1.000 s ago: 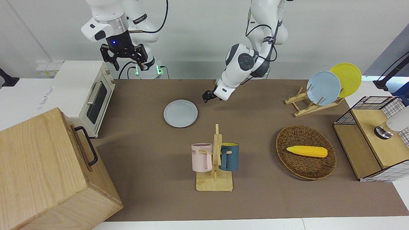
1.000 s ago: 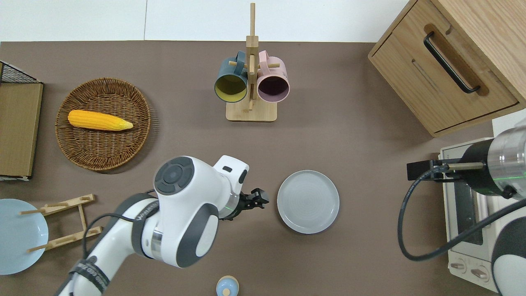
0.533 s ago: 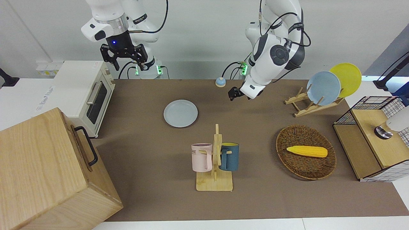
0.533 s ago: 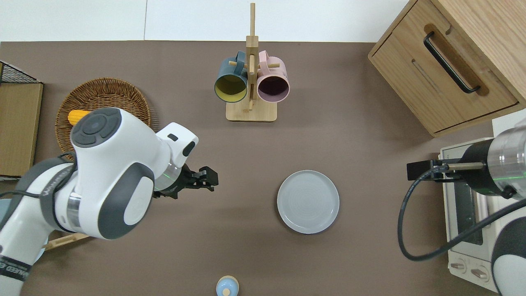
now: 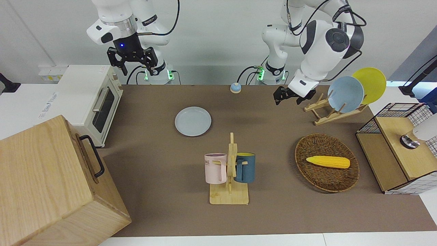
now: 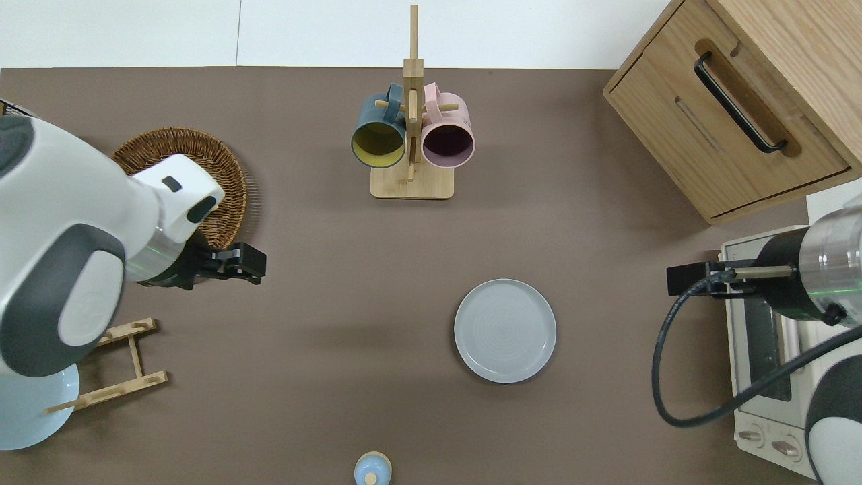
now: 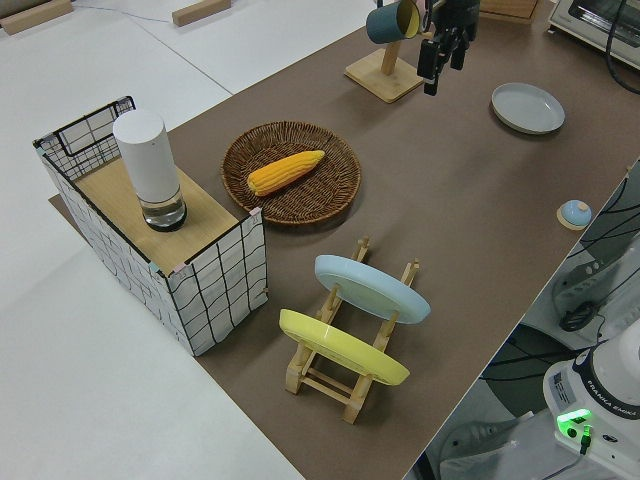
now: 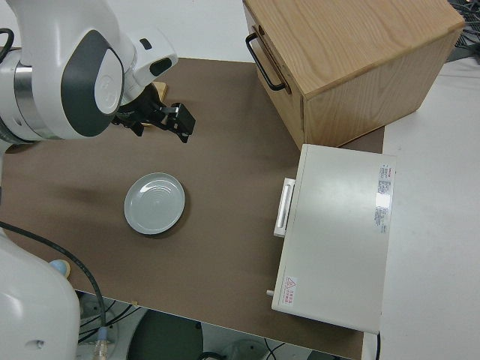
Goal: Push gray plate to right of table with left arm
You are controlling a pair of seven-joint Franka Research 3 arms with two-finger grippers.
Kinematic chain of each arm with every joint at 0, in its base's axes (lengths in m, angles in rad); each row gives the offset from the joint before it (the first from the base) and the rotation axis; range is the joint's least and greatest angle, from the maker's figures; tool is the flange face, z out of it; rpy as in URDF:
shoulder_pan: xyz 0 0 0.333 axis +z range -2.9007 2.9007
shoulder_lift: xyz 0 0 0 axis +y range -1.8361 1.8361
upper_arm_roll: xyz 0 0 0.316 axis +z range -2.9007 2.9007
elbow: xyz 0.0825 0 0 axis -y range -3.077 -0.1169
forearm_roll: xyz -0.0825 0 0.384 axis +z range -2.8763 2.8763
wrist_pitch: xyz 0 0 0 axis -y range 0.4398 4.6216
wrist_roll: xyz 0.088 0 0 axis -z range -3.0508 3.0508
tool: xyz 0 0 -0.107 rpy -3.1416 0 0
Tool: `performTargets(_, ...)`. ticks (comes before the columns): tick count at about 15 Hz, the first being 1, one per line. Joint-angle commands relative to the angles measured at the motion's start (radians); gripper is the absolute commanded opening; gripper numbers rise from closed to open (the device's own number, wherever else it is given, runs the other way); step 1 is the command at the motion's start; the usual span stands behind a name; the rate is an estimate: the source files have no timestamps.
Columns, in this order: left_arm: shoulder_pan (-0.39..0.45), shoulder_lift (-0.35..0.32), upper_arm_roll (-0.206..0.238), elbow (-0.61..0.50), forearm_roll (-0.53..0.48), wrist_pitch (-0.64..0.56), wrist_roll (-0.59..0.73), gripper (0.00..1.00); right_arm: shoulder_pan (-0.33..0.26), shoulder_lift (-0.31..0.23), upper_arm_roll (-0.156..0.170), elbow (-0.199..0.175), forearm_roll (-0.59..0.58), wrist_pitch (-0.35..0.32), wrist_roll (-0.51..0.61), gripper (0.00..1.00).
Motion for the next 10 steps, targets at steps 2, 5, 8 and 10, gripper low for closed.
performTargets(2, 0.069, 0.006, -0.002, 0.145, 0.064, -0.053, 0.063, 0.99, -0.030, -0.028, 0.017, -0.027, 0.022, -0.001, 0.011, 0.996)
performTargets(5, 0.089, 0.004, -0.005, 0.171, 0.064, -0.059, 0.063, 0.99, -0.030, -0.028, 0.017, -0.027, 0.022, -0.001, 0.011, 0.996)
performTargets(8, 0.105, -0.008, -0.005, 0.195, 0.064, -0.096, 0.063, 0.99, -0.030, -0.028, 0.017, -0.027, 0.022, -0.001, 0.011, 0.996)
performTargets(10, 0.118, -0.008, -0.002, 0.197, 0.062, -0.096, 0.062, 0.99, -0.030, -0.028, 0.017, -0.027, 0.022, -0.001, 0.011, 0.996)
